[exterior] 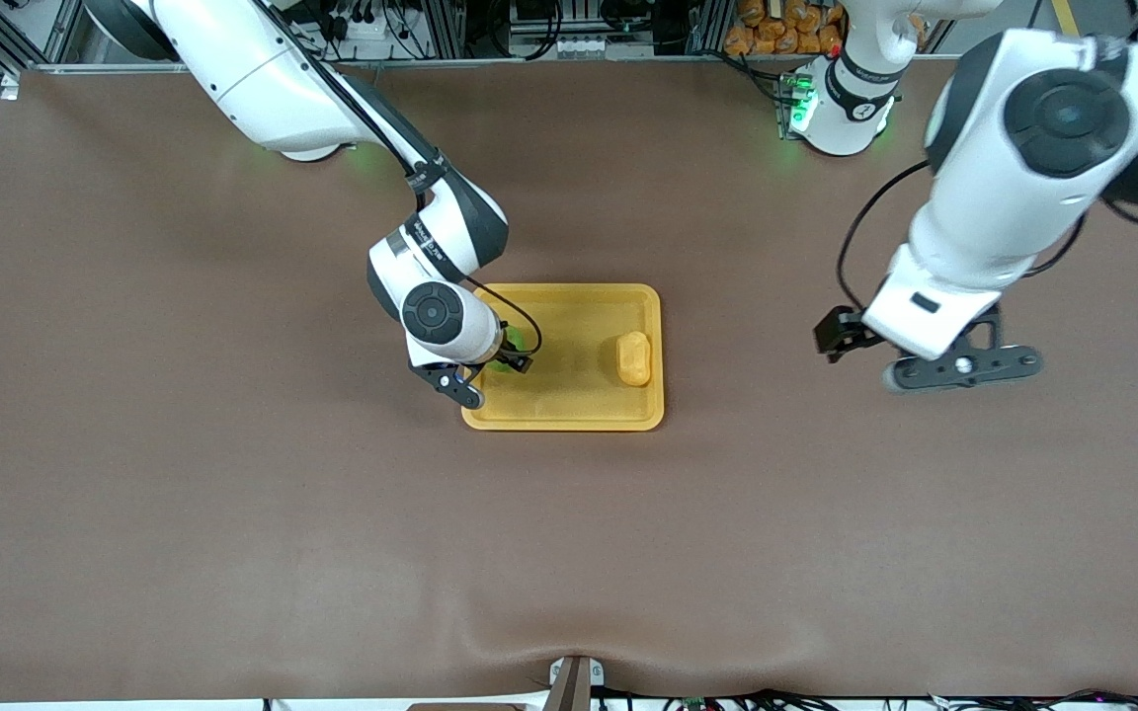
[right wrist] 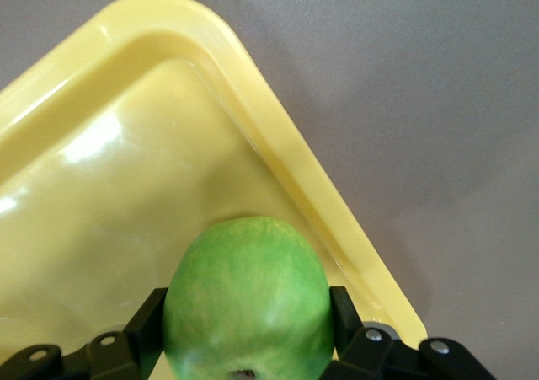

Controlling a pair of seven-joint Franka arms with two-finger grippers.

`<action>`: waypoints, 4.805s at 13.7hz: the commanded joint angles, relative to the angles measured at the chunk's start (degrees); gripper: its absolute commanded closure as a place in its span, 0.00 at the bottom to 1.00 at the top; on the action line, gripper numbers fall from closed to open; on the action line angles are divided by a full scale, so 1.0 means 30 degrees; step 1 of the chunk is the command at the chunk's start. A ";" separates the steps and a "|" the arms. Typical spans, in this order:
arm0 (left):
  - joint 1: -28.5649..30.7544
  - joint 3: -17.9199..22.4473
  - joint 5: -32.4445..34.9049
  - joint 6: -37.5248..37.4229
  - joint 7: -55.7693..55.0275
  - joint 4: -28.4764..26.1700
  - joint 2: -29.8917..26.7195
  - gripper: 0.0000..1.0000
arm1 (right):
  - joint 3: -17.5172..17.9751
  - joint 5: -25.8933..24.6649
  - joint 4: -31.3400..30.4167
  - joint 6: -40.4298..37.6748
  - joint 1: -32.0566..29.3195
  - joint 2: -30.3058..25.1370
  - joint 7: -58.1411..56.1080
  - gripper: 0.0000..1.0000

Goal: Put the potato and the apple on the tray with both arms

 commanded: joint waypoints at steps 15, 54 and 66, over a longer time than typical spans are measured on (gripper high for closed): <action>0.5384 0.0349 -0.3426 -0.4330 0.8404 -0.0588 -0.3729 0.00 | -0.0364 -0.1138 0.2778 -0.2228 -0.0075 0.0344 0.0641 0.00; 0.2981 0.1903 -0.2253 -0.4039 0.6997 -0.3928 -0.7246 0.00 | -0.1389 -0.1661 1.0401 -1.4774 -0.4558 -0.4838 -0.7851 0.00; 0.2952 0.1873 -0.2253 -0.4068 0.6997 -0.4016 -0.7305 0.00 | -0.1361 -0.1695 0.9730 -1.6299 -0.8246 -0.7885 -1.5234 0.00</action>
